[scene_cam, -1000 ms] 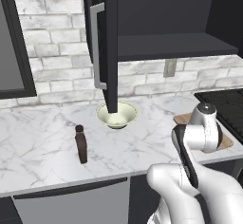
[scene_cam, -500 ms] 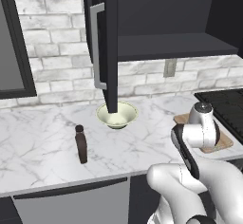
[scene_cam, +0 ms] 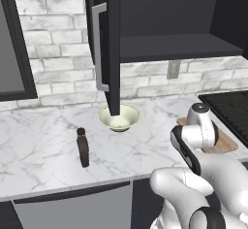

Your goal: Open the cabinet. Place the bowl and condiment on the counter. Then place the lime and garlic on the cutting board.

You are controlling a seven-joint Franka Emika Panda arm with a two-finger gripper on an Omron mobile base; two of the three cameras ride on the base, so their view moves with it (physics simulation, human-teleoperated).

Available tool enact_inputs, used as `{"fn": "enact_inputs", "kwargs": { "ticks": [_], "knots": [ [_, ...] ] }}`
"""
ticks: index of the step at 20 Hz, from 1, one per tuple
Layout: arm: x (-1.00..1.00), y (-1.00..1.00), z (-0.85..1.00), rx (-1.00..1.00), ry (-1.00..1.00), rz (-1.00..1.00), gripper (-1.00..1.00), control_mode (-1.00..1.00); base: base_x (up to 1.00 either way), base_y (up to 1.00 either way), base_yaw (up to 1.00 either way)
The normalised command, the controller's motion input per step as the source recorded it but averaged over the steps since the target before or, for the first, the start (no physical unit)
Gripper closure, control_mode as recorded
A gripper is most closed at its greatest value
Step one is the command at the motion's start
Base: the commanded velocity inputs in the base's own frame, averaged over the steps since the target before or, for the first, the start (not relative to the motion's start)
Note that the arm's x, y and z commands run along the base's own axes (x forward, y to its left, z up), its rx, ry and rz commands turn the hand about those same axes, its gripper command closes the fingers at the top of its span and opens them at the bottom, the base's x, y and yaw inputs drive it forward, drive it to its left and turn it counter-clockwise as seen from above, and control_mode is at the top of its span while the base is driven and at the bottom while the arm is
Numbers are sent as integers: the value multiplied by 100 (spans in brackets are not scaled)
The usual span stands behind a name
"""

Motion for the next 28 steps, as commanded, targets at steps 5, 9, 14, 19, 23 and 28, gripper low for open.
{"fn": "enact_inputs", "kwargs": {
  "ticks": [5, 9, 14, 19, 23, 28],
  "knots": [
    [1, 0, -28, 0, 0, 0, -100, -100, 0, 0, 0],
    [2, 0, -34, 0, 0, 0, -100, -100, 0, 0, 0],
    [1, 0, -9, 0, -5, 0, -100, -100, 0, 0, 0],
    [0, 2, 0, 0, -10, 0, -100, -100, 0, 0, 0],
    [0, 8, -1, 0, -6, 0, -100, -100, 0, 0, 0],
    [0, 12, -1, 0, -3, 0, -100, -100, 0, 0, 0]
  ]
}}
